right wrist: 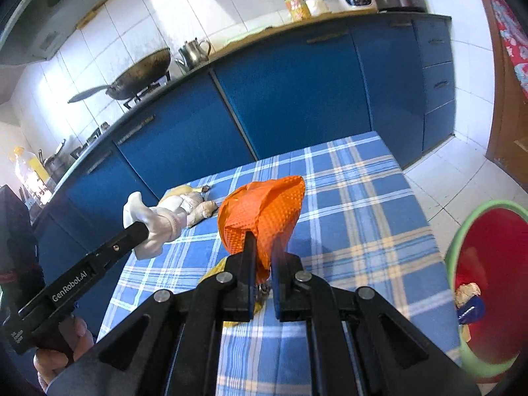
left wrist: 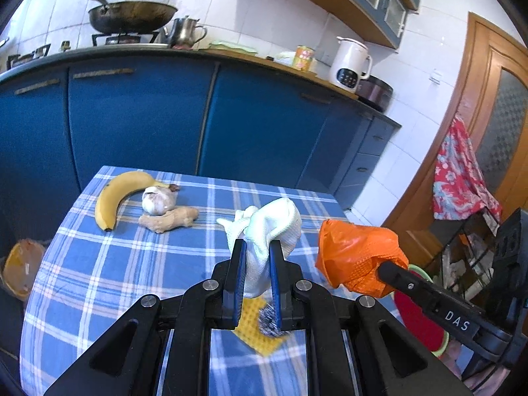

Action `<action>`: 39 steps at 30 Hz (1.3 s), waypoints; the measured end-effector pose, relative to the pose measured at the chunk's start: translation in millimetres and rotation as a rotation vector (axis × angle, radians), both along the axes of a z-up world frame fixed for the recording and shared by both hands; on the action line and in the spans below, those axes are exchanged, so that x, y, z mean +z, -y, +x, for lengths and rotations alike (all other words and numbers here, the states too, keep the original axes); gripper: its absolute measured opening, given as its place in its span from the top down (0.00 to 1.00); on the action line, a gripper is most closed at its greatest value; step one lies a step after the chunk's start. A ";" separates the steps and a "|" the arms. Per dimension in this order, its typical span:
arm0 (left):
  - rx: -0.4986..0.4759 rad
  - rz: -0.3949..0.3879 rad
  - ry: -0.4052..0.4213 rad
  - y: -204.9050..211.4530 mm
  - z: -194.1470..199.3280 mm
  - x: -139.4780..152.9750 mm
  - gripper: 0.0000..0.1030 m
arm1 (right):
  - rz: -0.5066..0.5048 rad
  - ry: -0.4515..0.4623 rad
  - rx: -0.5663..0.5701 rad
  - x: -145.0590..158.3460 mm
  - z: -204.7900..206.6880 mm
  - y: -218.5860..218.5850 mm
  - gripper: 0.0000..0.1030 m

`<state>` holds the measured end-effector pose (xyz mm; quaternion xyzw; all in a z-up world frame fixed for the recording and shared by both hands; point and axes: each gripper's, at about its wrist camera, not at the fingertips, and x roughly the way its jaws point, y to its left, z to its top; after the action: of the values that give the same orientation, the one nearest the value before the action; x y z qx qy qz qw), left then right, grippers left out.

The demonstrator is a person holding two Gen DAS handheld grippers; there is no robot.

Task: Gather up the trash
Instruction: 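Carry the white cloth and orange glove over the red bucket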

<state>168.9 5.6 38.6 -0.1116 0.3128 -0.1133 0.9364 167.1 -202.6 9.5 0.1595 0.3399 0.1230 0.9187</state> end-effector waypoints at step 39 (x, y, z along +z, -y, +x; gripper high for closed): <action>-0.402 0.033 -0.028 191.3 -50.8 3.8 0.87 | 0.004 0.002 -0.411 -2.0 -137.6 181.1 0.90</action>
<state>118.2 -185.8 42.4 -0.0332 0.3436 -0.2914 0.8922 29.5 -383.7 7.5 0.2273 0.2988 -0.0663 0.9245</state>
